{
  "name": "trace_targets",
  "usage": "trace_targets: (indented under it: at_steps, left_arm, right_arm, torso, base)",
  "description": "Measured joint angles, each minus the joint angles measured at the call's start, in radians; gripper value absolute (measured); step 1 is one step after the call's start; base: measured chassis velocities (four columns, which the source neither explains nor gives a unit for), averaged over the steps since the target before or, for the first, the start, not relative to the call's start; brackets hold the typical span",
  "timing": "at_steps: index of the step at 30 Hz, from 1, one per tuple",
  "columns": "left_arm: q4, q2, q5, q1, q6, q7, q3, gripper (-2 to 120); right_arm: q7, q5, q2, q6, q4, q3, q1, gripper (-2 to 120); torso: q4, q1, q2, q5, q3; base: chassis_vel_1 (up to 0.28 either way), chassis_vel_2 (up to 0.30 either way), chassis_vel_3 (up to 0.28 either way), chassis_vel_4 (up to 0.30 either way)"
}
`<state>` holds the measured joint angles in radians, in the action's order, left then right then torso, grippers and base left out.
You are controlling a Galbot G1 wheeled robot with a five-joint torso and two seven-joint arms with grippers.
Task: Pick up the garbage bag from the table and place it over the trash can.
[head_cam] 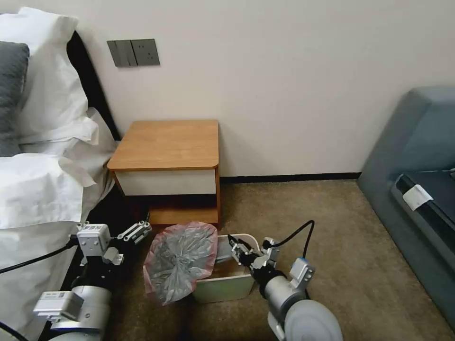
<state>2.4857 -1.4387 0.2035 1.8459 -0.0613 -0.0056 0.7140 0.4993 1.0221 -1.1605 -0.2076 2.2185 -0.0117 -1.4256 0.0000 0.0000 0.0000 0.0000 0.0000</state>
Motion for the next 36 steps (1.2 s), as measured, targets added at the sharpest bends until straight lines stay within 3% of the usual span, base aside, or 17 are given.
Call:
trace_targets:
  at_steps: [8,12,21,23,26,36]
  left_arm:
    - [-0.029,0.003,-0.063,0.0,0.031,0.028,-0.015,100]
    - [-0.037,0.008,-0.087,0.003,0.034,0.034,-0.025,100]
    - [-0.077,0.056,-0.176,0.024,0.033,0.029,-0.103,100]
    - [-0.107,0.084,-0.221,0.029,0.048,0.005,-0.181,100]
    - [-0.126,0.102,-0.224,0.027,0.045,-0.007,-0.23,100]
    - [-0.161,0.128,-0.138,-0.017,-0.087,-0.075,-0.34,100]
  right_arm:
    - [0.001,-0.009,-0.003,0.0,0.014,-0.023,-0.016,92]
    - [0.0,-0.018,-0.009,0.001,0.006,-0.027,-0.014,99]
    - [0.001,-0.023,-0.019,0.005,-0.007,-0.032,-0.007,100]
    - [0.001,-0.024,-0.021,0.007,-0.009,-0.041,-0.008,100]
    - [0.003,-0.026,-0.02,0.009,-0.009,-0.048,-0.01,100]
    - [0.004,-0.047,-0.023,0.026,0.002,-0.08,-0.033,100]
  torso:
    - [-0.0001,0.0,0.0,0.0,0.0]
    - [0.0,0.0,0.0,0.0,0.0]
    - [0.0,0.0,0.0,0.0,0.0]
    - [0.0,0.0,0.0,-0.0001,0.0]
    - [0.0,0.0,0.0,0.0,0.0]
    - [0.0,0.0,0.0,0.0,0.0]
  base:
    - [0.0,0.0,0.0,0.0]
    - [0.0,0.0,0.0,0.0]
    - [0.0,0.0,0.0,0.0]
    - [0.0,0.0,0.0,0.0]
    - [0.0,0.0,0.0,0.0]
    - [0.0,0.0,0.0,0.0]
